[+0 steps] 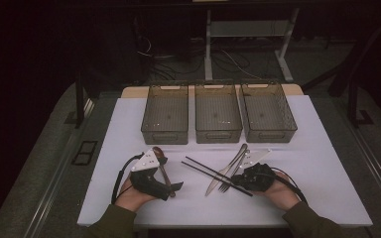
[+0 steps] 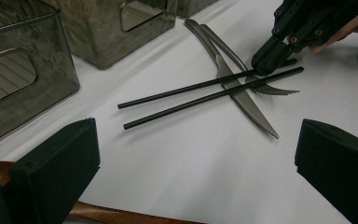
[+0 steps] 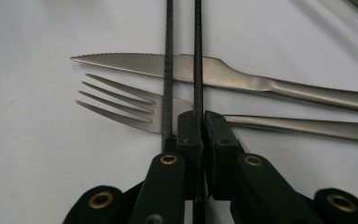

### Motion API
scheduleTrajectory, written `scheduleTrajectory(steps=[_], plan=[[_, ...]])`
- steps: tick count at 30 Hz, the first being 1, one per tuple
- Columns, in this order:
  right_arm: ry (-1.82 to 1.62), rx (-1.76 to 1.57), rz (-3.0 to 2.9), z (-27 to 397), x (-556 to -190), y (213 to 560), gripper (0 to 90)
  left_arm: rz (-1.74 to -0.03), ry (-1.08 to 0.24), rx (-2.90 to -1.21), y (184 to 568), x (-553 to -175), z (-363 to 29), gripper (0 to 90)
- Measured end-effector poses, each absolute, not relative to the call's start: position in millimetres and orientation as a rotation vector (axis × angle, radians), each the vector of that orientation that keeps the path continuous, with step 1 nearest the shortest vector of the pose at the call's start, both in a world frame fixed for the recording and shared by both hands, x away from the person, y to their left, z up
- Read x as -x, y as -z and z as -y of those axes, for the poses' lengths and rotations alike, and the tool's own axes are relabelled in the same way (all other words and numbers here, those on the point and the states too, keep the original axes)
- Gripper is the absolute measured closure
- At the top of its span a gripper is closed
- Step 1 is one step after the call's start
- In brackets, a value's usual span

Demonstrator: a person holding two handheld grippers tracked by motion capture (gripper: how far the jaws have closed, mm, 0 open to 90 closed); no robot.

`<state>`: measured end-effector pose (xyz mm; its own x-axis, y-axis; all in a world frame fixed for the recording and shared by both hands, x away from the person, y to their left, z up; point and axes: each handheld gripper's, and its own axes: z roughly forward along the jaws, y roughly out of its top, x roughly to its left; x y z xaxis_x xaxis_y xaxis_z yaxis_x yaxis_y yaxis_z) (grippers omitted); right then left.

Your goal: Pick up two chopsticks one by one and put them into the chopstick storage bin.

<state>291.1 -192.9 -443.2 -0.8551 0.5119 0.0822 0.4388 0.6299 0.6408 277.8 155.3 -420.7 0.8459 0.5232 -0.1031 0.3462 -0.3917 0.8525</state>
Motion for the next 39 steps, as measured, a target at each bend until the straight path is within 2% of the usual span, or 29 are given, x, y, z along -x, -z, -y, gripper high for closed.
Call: scheduleTrajectory(steps=[39], plan=[[-1.254,-0.914,-2.62,223.5,-298.0,409.6,85.7,-0.658,-0.208,-1.996,427.6,-280.1,-158.0,0.0]])
